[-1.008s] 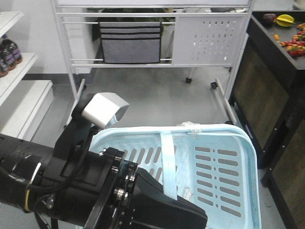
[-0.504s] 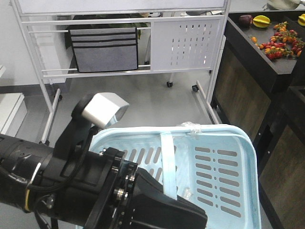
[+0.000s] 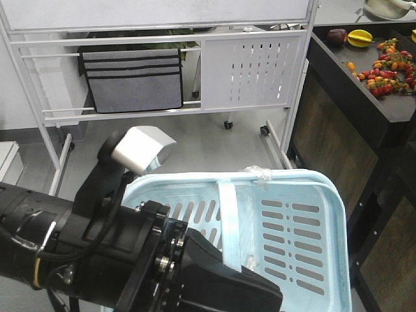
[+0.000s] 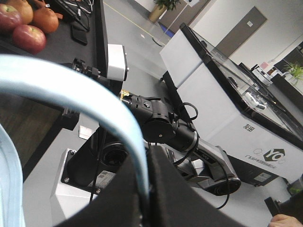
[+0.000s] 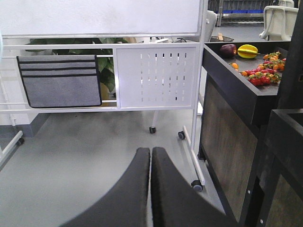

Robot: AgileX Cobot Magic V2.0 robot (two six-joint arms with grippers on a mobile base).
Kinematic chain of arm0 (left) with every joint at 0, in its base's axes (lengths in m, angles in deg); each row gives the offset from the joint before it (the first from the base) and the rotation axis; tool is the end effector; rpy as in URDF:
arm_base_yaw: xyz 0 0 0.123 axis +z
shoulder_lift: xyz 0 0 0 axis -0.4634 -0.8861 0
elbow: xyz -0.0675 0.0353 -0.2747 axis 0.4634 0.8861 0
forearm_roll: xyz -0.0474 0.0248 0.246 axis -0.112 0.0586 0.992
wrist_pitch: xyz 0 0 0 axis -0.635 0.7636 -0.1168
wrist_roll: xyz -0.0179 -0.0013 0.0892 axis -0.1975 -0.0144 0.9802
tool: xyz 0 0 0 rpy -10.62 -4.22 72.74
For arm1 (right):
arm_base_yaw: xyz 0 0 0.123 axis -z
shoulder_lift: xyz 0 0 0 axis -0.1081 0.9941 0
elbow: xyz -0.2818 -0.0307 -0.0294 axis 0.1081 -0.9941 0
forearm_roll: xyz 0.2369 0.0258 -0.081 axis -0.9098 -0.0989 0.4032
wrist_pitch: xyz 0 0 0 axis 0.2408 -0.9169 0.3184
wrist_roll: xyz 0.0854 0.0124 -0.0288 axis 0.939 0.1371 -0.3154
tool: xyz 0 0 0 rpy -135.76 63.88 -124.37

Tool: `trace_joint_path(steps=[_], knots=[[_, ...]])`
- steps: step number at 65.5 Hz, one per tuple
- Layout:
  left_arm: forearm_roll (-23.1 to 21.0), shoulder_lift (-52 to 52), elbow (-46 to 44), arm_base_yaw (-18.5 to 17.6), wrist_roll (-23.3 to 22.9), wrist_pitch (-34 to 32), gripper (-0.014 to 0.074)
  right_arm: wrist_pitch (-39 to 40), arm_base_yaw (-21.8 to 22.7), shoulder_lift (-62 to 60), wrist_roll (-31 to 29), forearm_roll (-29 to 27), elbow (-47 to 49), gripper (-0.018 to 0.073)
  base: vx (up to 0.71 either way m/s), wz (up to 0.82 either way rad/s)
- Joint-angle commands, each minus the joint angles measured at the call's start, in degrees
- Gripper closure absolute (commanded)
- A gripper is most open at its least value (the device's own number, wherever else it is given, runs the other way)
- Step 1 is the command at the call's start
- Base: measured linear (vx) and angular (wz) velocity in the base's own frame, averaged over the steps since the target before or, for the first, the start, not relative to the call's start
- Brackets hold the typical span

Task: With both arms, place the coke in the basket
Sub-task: 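Drive the base away while holding the basket in the left gripper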

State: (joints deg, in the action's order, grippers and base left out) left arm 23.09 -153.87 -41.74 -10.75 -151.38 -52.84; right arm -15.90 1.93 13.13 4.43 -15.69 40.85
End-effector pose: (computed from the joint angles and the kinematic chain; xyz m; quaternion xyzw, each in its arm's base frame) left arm 0.1398 -0.2103 0.3473 0.3588 0.6642 -0.6173 0.2214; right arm 0.0563 0.0028 0.1880 -0.0194 0.7440 0.0228 0.6675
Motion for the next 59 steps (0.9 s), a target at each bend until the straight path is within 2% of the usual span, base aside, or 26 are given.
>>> trace_joint_path(steps=[1,59], knots=[[-4.75,1.80,-1.53,-0.22,0.35,-0.61,0.0603,4.16,0.29,-1.08,-0.44,0.53,-0.60,0.0564,0.25,-0.04],[-4.75,1.80,-1.53,-0.22,0.35,-0.61,0.0603,4.16,0.29,-1.08,-0.44,0.53,-0.60,0.0564,0.24,-0.01]])
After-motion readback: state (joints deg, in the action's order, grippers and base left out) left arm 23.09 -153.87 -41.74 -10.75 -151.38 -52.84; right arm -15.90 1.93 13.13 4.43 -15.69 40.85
